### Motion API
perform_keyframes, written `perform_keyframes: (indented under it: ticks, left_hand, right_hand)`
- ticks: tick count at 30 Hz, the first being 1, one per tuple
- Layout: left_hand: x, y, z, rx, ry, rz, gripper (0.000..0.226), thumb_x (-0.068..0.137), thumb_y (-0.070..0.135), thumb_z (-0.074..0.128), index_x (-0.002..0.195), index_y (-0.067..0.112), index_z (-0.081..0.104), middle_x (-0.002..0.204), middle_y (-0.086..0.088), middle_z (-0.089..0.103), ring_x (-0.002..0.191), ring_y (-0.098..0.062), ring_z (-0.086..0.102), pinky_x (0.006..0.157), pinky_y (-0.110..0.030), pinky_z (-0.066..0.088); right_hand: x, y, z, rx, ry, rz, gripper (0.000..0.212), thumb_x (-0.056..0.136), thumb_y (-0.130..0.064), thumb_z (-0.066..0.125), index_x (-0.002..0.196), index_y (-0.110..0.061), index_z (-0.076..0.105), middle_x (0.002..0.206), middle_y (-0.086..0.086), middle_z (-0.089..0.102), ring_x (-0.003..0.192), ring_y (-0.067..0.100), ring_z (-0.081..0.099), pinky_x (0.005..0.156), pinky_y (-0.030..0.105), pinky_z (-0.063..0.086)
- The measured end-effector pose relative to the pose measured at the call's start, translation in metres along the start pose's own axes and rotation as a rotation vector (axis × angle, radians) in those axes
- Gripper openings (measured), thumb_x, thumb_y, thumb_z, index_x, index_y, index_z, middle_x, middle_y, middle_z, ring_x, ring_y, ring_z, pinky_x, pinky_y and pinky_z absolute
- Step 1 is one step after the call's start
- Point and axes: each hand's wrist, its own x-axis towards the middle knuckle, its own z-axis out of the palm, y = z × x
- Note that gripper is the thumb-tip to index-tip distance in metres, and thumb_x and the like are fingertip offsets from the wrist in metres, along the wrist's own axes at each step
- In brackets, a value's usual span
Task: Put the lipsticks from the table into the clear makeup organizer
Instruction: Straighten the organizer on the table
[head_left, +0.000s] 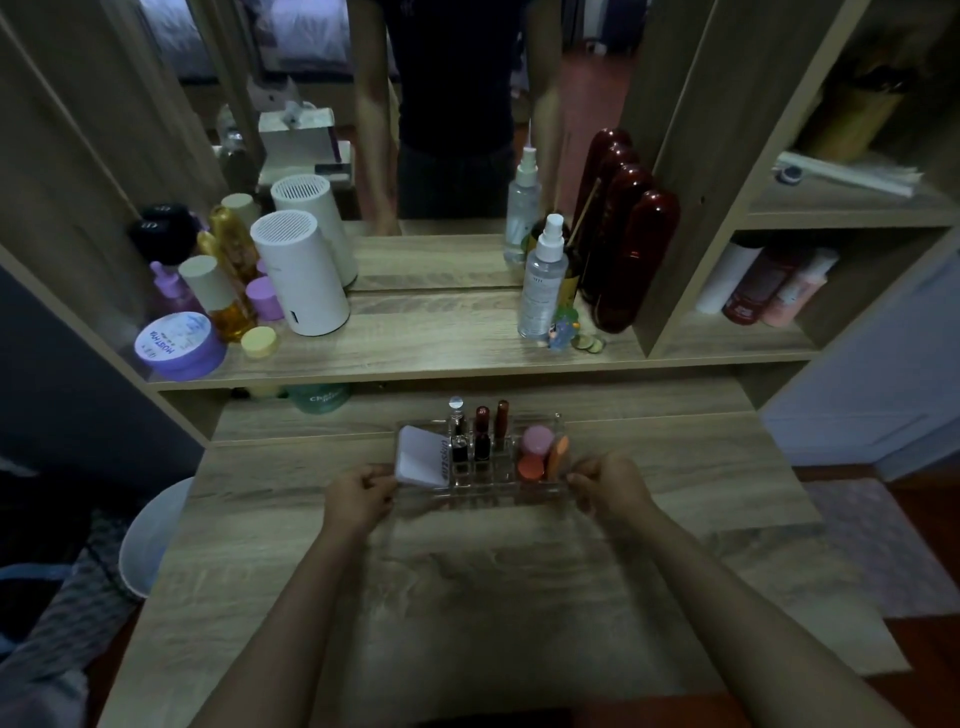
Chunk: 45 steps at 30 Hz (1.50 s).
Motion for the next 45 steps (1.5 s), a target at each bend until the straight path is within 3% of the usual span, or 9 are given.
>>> perform_keyframes:
  ticks: [4, 8, 12, 15, 25, 31, 36, 40, 45]
  left_hand:
    - [-0.001, 0.000, 0.003, 0.000, 0.029, 0.037, 0.024, 0.084, -0.005, 0.061, 0.107, -0.010, 0.066, 0.080, -0.016, 0.065, 0.033, 0.007, 0.052, 0.038, -0.007, 0.046]
    - [-0.005, 0.002, 0.005, 0.061, 0.048, 0.073, 0.015, 0.084, -0.003, 0.062, 0.094, -0.006, 0.072, 0.078, -0.018, 0.066, 0.043, 0.000, 0.053, 0.044, -0.014, 0.044]
    - [-0.006, 0.002, 0.006, 0.106, 0.074, 0.110, 0.012, 0.080, 0.002, 0.068, 0.082, -0.007, 0.075, 0.070, -0.020, 0.068, 0.065, -0.016, 0.055, 0.061, -0.029, 0.043]
    - [-0.006, 0.001, 0.005, 0.174, 0.086, 0.145, 0.012, 0.078, 0.004, 0.070, 0.072, -0.006, 0.075, 0.061, -0.011, 0.061, 0.062, -0.014, 0.050, 0.059, -0.027, 0.037]
    - [-0.016, 0.003, 0.025, 0.168, 0.095, 0.194, 0.017, 0.079, 0.003, 0.070, 0.094, 0.001, 0.076, 0.085, -0.016, 0.076, 0.066, -0.011, 0.060, 0.064, -0.030, 0.048]
    - [-0.024, 0.008, 0.057, 0.134, 0.097, 0.232, 0.016, 0.078, 0.004, 0.071, 0.092, -0.001, 0.077, 0.084, -0.021, 0.076, 0.054, 0.002, 0.055, 0.065, -0.027, 0.045]
    - [-0.033, 0.019, 0.089, 0.137, 0.088, 0.216, 0.012, 0.078, 0.004, 0.070, 0.087, 0.004, 0.078, 0.073, -0.012, 0.073, 0.059, -0.009, 0.056, 0.053, -0.021, 0.046]
    - [-0.040, 0.024, 0.118, 0.092, 0.038, 0.170, 0.009, 0.080, 0.008, 0.070, 0.085, 0.007, 0.077, 0.073, -0.015, 0.074, 0.060, -0.015, 0.061, 0.062, -0.031, 0.050]
    - [-0.047, 0.034, 0.156, 0.157, 0.087, 0.196, 0.016, 0.080, 0.007, 0.070, 0.093, 0.001, 0.076, 0.077, -0.016, 0.076, 0.060, -0.012, 0.060, 0.063, -0.028, 0.049]
  right_hand:
    - [0.001, -0.002, 0.004, -0.009, 0.019, -0.009, 0.030, 0.090, -0.013, 0.057, 0.068, -0.002, 0.073, 0.075, 0.022, 0.075, 0.062, 0.019, 0.062, 0.063, 0.026, 0.046]
    - [0.001, -0.004, 0.006, -0.002, 0.062, -0.010, 0.031, 0.091, -0.018, 0.059, 0.075, 0.002, 0.075, 0.078, 0.022, 0.075, 0.075, 0.029, 0.070, 0.065, 0.029, 0.047]
    - [0.003, -0.006, 0.009, 0.049, 0.101, 0.014, 0.028, 0.091, -0.018, 0.060, 0.080, 0.004, 0.074, 0.081, 0.024, 0.075, 0.072, 0.030, 0.069, 0.064, 0.030, 0.048]
    - [0.004, -0.006, 0.010, 0.027, 0.109, 0.002, 0.025, 0.091, -0.015, 0.058, 0.084, 0.003, 0.075, 0.086, 0.022, 0.075, 0.080, 0.033, 0.069, 0.070, 0.036, 0.052]
    - [0.005, 0.008, -0.001, 0.000, 0.154, 0.039, 0.022, 0.087, -0.011, 0.060, 0.078, 0.003, 0.075, 0.073, 0.019, 0.072, 0.068, 0.023, 0.065, 0.050, 0.020, 0.035]
    - [0.002, 0.030, -0.023, -0.005, 0.205, 0.024, 0.024, 0.085, -0.013, 0.061, 0.077, 0.002, 0.077, 0.081, 0.022, 0.076, 0.079, 0.031, 0.071, 0.069, 0.035, 0.051]
    - [0.000, 0.054, -0.044, -0.014, 0.248, 0.053, 0.018, 0.082, -0.008, 0.063, 0.076, -0.001, 0.078, 0.082, 0.022, 0.076, 0.080, 0.029, 0.071, 0.061, 0.025, 0.040]
    - [0.000, 0.079, -0.062, -0.042, 0.239, 0.020, 0.019, 0.086, -0.006, 0.060, 0.079, 0.001, 0.077, 0.085, 0.020, 0.076, 0.080, 0.030, 0.071, 0.072, 0.029, 0.050]
    - [0.005, 0.112, -0.085, -0.055, 0.241, 0.025, 0.019, 0.089, -0.018, 0.063, 0.086, -0.004, 0.075, 0.090, 0.012, 0.077, 0.084, 0.022, 0.071, 0.070, 0.020, 0.043]
